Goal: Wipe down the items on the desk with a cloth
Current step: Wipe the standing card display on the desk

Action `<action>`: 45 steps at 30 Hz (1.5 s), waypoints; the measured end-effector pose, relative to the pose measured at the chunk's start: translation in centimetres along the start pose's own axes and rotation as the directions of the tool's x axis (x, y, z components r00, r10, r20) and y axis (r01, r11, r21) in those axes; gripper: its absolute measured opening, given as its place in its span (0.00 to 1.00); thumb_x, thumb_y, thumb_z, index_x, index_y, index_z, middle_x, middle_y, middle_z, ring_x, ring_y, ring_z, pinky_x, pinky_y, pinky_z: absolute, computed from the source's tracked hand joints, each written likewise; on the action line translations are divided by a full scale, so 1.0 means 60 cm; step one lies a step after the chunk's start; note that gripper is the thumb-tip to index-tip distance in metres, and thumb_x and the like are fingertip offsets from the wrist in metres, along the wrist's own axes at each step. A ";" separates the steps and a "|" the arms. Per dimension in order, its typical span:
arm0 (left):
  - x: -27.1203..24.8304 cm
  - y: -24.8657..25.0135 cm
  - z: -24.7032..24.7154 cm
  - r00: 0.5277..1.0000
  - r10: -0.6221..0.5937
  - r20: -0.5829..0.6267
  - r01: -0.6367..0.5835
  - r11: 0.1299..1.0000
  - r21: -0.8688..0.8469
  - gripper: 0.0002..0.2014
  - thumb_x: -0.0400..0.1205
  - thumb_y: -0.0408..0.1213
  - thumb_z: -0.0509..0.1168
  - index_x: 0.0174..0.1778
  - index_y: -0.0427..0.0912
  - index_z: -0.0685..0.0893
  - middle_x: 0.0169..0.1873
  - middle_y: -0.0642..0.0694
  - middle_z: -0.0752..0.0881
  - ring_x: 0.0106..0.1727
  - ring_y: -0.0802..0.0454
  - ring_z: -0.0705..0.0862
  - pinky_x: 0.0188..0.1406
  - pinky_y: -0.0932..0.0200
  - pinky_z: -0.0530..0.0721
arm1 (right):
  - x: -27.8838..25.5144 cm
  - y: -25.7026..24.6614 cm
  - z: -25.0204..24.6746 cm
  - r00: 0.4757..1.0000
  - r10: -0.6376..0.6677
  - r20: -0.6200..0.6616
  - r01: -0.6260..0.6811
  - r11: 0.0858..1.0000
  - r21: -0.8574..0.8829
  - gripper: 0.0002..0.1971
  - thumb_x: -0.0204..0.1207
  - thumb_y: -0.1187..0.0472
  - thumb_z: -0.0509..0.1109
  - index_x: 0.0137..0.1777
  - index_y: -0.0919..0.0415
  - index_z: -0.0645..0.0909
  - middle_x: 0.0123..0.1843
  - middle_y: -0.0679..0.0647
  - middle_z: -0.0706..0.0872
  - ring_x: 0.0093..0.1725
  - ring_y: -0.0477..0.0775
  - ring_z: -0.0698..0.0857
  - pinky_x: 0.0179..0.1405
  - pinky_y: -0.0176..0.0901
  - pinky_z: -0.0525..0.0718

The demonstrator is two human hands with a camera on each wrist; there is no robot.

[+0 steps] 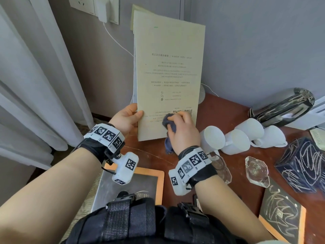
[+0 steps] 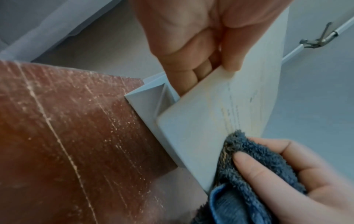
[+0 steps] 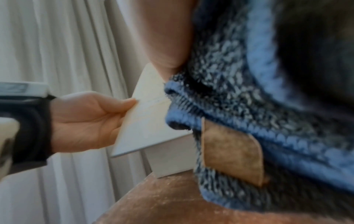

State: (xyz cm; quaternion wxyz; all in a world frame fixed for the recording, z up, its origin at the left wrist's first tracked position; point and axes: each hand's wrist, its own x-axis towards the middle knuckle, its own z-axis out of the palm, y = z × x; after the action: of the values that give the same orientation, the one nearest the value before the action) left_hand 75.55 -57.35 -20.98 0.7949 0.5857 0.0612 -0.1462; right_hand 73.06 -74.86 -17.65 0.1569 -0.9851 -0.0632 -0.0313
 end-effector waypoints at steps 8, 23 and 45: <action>0.000 0.007 0.008 0.999 -0.028 0.026 0.027 0.999 0.027 0.10 0.86 0.30 0.53 0.52 0.49 0.77 0.44 0.49 0.87 0.39 0.55 0.88 0.33 0.61 0.88 | -0.014 -0.037 0.025 0.962 -0.226 0.154 0.231 0.973 -0.011 0.11 0.77 0.60 0.66 0.58 0.60 0.79 0.62 0.56 0.75 0.54 0.59 0.79 0.43 0.50 0.77; -0.006 0.008 0.009 0.997 -0.057 0.058 0.049 0.991 0.127 0.12 0.87 0.33 0.50 0.54 0.50 0.77 0.40 0.54 0.88 0.37 0.59 0.88 0.38 0.60 0.88 | -0.013 -0.031 0.020 0.987 -0.091 0.131 0.083 0.994 0.067 0.11 0.79 0.57 0.66 0.59 0.57 0.78 0.64 0.52 0.72 0.54 0.58 0.80 0.46 0.49 0.79; 0.001 0.011 0.019 0.994 -0.067 0.087 0.069 0.997 -0.022 0.11 0.87 0.33 0.51 0.63 0.44 0.74 0.41 0.47 0.88 0.34 0.55 0.88 0.30 0.58 0.87 | 0.014 -0.030 -0.006 0.982 -0.150 -0.118 0.152 0.988 0.006 0.09 0.68 0.66 0.73 0.48 0.59 0.83 0.54 0.59 0.80 0.45 0.63 0.83 0.36 0.42 0.76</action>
State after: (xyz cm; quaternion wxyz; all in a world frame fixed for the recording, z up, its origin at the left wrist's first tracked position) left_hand 75.70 -58.28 -20.04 0.7986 0.5664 0.0484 -0.1976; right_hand 73.65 -73.20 -16.68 0.1651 -0.9727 -0.1285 -0.1001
